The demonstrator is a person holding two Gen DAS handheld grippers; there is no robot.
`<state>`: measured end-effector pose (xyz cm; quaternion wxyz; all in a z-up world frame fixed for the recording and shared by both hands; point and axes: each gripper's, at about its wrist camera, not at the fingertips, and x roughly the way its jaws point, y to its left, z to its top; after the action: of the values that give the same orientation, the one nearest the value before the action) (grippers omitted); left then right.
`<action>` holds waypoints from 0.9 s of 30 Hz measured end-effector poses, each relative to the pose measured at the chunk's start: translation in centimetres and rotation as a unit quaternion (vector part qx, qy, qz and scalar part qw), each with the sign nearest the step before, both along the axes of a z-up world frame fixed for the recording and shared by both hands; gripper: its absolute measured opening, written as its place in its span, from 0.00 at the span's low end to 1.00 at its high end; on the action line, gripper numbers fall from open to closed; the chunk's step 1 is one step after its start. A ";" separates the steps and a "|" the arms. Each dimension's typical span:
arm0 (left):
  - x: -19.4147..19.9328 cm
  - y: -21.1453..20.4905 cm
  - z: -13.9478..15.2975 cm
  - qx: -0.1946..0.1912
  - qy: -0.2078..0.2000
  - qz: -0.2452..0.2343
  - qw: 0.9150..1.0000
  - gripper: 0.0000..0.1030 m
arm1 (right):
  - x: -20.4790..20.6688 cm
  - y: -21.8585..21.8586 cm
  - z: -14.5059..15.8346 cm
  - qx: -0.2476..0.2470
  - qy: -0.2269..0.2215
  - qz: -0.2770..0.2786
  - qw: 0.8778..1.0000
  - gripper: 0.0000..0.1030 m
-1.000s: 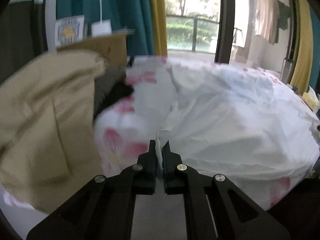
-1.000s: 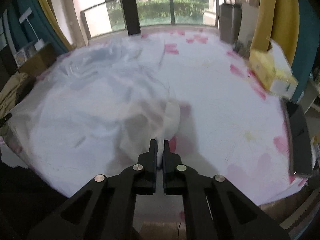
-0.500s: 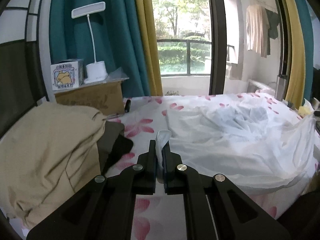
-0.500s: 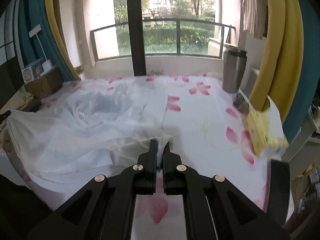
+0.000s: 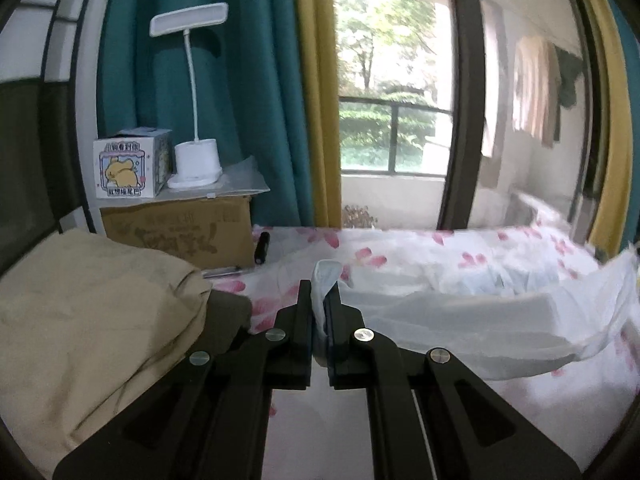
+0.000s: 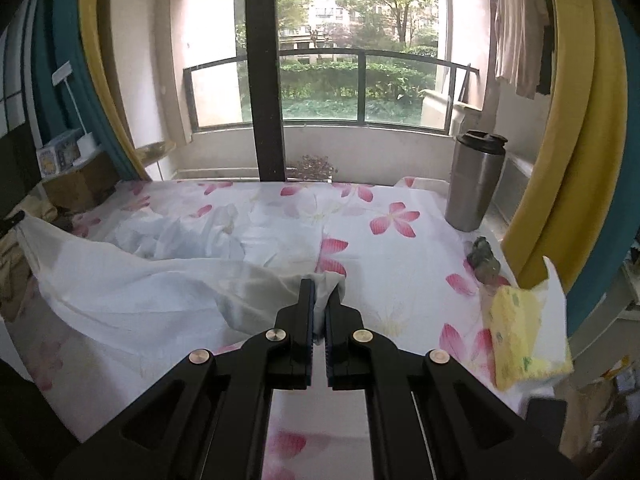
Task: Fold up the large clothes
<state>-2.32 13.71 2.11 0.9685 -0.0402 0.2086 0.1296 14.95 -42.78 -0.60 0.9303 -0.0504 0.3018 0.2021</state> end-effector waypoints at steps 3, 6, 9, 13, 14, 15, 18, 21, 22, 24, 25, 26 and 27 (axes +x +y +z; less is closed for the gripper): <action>2.0 0.8 -0.5 -0.029 -0.005 0.003 1.000 0.06 | 1.9 0.0 -0.3 0.013 0.008 0.005 1.000 0.03; 4.0 2.0 -1.2 -0.073 -0.007 0.000 0.997 0.06 | 4.2 0.3 -0.9 0.015 0.018 0.008 1.000 0.03; 5.9 2.8 -1.9 -0.088 -0.004 0.002 0.996 0.06 | 6.2 0.9 -1.3 0.009 0.024 0.012 1.000 0.03; 8.6 3.6 -3.1 -0.091 0.007 0.008 0.996 0.06 | 8.9 1.7 -2.2 -0.003 0.038 0.018 0.999 0.03; 9.4 3.9 -3.5 -0.097 0.011 0.011 0.995 0.06 | 9.6 1.8 -2.4 -0.003 0.040 0.017 0.999 0.03; 10.1 4.2 -3.9 -0.102 0.015 0.013 0.995 0.06 | 10.5 1.9 -2.7 -0.002 0.043 0.017 0.999 0.03; 12.1 4.8 -4.8 -0.104 0.026 0.016 0.994 0.06 | 12.5 2.3 -3.5 -0.001 0.051 0.016 0.999 0.03; 14.0 5.7 -5.8 -0.121 0.036 0.016 0.992 0.06 | 14.5 3.0 -4.6 -0.024 0.064 0.019 0.997 0.03; 14.5 6.1 -6.3 -0.137 0.038 0.017 0.990 0.06 | 15.1 3.2 -5.1 -0.032 0.069 0.017 0.997 0.03; 15.7 6.7 -7.2 -0.158 0.044 0.022 0.986 0.06 | 16.5 3.5 -6.3 -0.039 0.084 0.017 0.996 0.03; 16.2 6.9 -7.6 -0.164 0.049 0.026 0.985 0.06 | 16.9 3.6 -6.7 -0.040 0.088 0.018 0.995 0.03; 16.8 7.1 -8.2 -0.171 0.055 0.029 0.983 0.06 | 17.4 3.7 -7.0 -0.041 0.092 0.019 0.995 0.03; 17.3 7.1 -8.6 -0.171 0.061 0.030 0.983 0.06 | 17.9 3.9 -7.5 -0.044 0.097 0.019 0.994 0.03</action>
<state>14.99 20.82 -6.48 0.9285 -0.2039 0.2849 0.1234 32.85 -38.84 -8.06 0.8897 -0.0773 0.3979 0.2099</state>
